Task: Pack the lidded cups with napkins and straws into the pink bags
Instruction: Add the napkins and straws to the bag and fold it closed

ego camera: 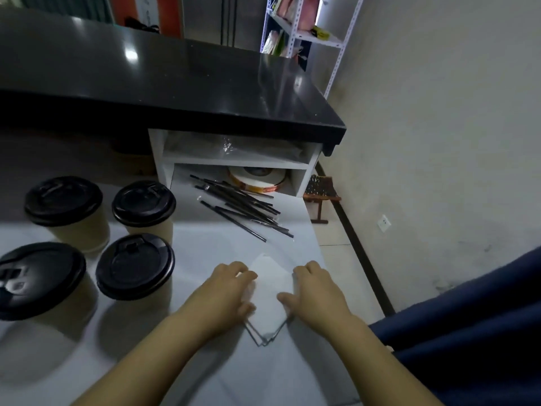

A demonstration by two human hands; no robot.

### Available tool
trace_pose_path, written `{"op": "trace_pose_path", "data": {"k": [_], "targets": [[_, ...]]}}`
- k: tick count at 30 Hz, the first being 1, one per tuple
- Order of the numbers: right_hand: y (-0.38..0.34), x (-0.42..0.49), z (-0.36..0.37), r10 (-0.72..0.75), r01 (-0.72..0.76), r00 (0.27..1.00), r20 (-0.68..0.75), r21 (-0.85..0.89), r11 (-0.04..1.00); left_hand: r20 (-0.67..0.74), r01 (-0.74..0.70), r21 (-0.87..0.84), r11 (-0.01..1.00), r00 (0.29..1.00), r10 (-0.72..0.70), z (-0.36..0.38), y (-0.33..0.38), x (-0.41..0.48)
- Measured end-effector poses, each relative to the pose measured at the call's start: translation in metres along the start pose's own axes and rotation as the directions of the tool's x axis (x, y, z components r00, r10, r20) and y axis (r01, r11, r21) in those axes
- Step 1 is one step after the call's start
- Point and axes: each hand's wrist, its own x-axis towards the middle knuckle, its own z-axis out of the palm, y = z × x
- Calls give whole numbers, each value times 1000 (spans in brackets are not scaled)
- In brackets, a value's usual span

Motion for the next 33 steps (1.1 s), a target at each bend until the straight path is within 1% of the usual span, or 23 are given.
{"op": "trace_pose_path", "data": {"k": [3,5,7,10,15,17,19,21,22,24,25,26,29,33], "targets": [[6,12,-3,-22,20,1000,19,126,992,-4,78,-26,997,997,-78,9,0,-2],[7,18,-4,-33,32,999,1,191,981,-20,135,-69,988,990,-136,12,-1,-4],[8,22,-5,-40,48,998,-40,216,975,-28,187,-112,976,981,-191,12,-1,-5],[10,26,-8,-34,55,995,-93,229,972,-52,226,-136,965,971,-235,13,2,-6],[14,27,-10,-95,115,985,-143,145,983,-100,270,-181,946,952,-290,14,5,-6],[16,26,-11,-135,165,968,-210,134,977,-127,272,-191,943,946,-299,14,3,-6],[19,25,-12,-152,203,953,-263,180,963,-150,274,-224,935,939,-311,14,3,-5],[21,24,-15,-114,187,962,-249,293,938,-167,270,-267,925,932,-320,13,3,-3],[23,24,-15,-108,183,965,-239,318,930,-172,267,-278,923,931,-321,12,4,-3],[26,23,-14,-122,190,961,-248,273,943,-178,262,-281,923,931,-318,11,4,-1],[27,24,-13,-124,192,961,-247,273,943,-179,260,-282,924,932,-316,11,5,-1],[28,24,-14,-117,188,966,-231,316,930,-181,255,-284,924,932,-313,10,5,-1],[29,23,-15,-127,176,983,-131,500,848,-198,225,-300,927,936,-291,8,8,-1],[29,22,-17,-212,151,977,26,618,772,-265,146,-345,927,932,-246,2,11,-2]]}}
